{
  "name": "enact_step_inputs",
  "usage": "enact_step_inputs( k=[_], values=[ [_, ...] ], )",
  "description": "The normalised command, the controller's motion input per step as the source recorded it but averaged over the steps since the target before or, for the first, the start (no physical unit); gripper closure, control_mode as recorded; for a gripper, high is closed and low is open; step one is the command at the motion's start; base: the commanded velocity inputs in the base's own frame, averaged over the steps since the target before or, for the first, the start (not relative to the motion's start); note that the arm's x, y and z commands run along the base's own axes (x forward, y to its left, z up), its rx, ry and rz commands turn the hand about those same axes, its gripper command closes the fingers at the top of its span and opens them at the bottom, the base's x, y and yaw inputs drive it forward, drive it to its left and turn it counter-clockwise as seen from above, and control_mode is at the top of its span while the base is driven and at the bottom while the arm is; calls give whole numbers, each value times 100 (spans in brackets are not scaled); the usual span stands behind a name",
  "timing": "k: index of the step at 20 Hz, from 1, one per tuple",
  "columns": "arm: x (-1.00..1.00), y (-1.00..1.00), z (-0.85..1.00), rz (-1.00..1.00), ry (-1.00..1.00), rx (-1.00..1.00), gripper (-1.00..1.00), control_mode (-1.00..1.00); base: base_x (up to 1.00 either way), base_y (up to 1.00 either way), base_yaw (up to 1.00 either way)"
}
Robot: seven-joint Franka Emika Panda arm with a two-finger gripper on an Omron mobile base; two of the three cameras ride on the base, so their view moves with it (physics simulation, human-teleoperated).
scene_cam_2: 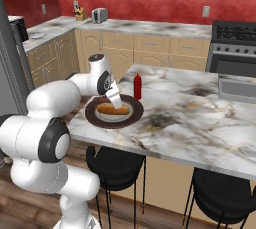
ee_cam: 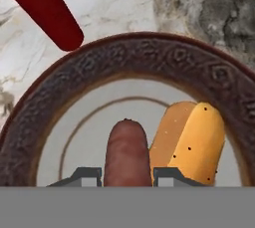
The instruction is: Move the hot dog bun to the plate on the dining table and place the condiment next to that plate. Then navigate to the fridge and take the sausage and place it on the plate as well.
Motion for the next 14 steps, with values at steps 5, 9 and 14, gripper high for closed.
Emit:
enact_step_inputs(
  k=[5,9,14],
  values=[
    [0,0,-12,-5,0,0,100,-100,0,0,0],
    [0,0,-28,-4,0,0,100,-100,0,0,0],
    [0,1,-30,-5,0,0,-100,-100,0,0,0]
  ],
)
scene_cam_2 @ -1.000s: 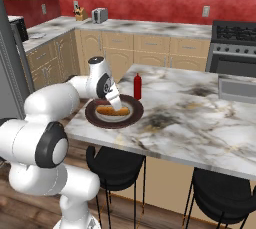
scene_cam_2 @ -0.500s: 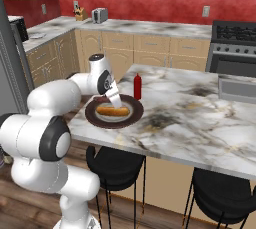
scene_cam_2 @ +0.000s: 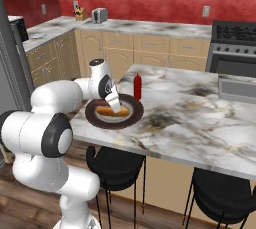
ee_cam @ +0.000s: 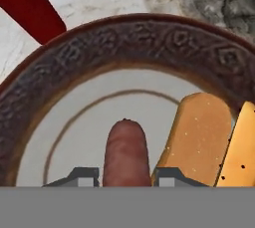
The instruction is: Move the hot dog bun to the plate on the dining table and place the condiment next to that plate. Then navigate to the fridge and take the sausage and place it on the plate as well.
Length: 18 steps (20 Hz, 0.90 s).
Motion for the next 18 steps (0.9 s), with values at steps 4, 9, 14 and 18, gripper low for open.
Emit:
enact_step_inputs(
  k=[4,9,14,18],
  values=[
    [0,0,-5,-4,0,0,-100,-100,0,0,0],
    [-7,0,9,-2,-1,0,-100,-100,0,0,0],
    [-28,0,47,0,-2,0,-100,-100,0,0,0],
    [-9,0,60,0,0,0,-100,-100,0,0,0]
  ],
)
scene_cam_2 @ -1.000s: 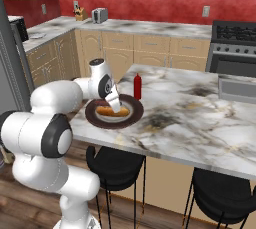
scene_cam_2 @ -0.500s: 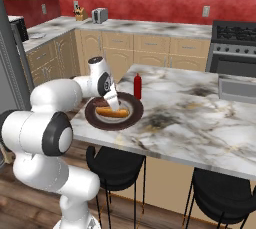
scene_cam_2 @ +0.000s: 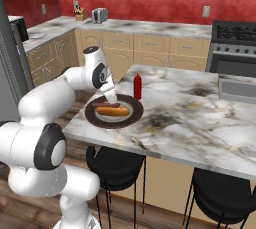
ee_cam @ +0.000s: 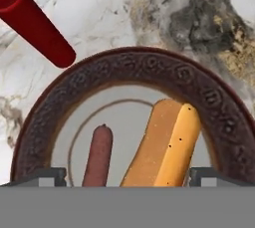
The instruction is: Move the hot dog bun to the plate on the dining table and place the condiment next to that plate. Then navigate to the fridge and take the sausage and place it on the plate as well.
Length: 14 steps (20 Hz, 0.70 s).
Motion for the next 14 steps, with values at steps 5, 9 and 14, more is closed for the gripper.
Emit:
enact_step_inputs(
  k=[5,9,14],
  values=[
    [-27,0,58,11,0,2,-100,-100,0,0,0],
    [-93,0,31,30,4,0,-100,-100,0,0,0],
    [-100,0,1,37,0,0,-100,-100,0,0,0]
  ],
)
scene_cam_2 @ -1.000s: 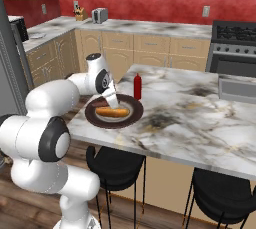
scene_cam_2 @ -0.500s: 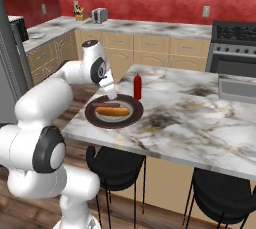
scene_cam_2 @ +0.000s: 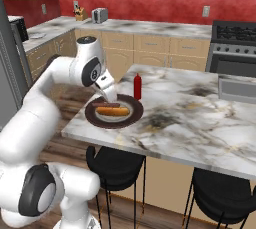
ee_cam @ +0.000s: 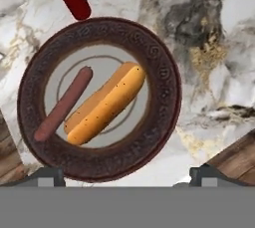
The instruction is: Move the hot dog bun to the plate on the dining table and place the condiment next to that plate. Then navigate to the fridge and take the sausage and place it on the plate as well.
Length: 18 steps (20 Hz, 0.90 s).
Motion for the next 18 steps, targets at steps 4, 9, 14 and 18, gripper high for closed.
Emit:
enact_step_inputs(
  k=[4,9,14,18],
  values=[
    [-100,8,0,37,0,-3,-100,-100,0,0,0],
    [-100,24,0,34,0,-9,-100,-100,0,0,0],
    [-100,36,0,28,0,-14,-100,-100,0,0,0],
    [-80,58,0,32,0,-15,-100,-100,0,0,0]
  ],
)
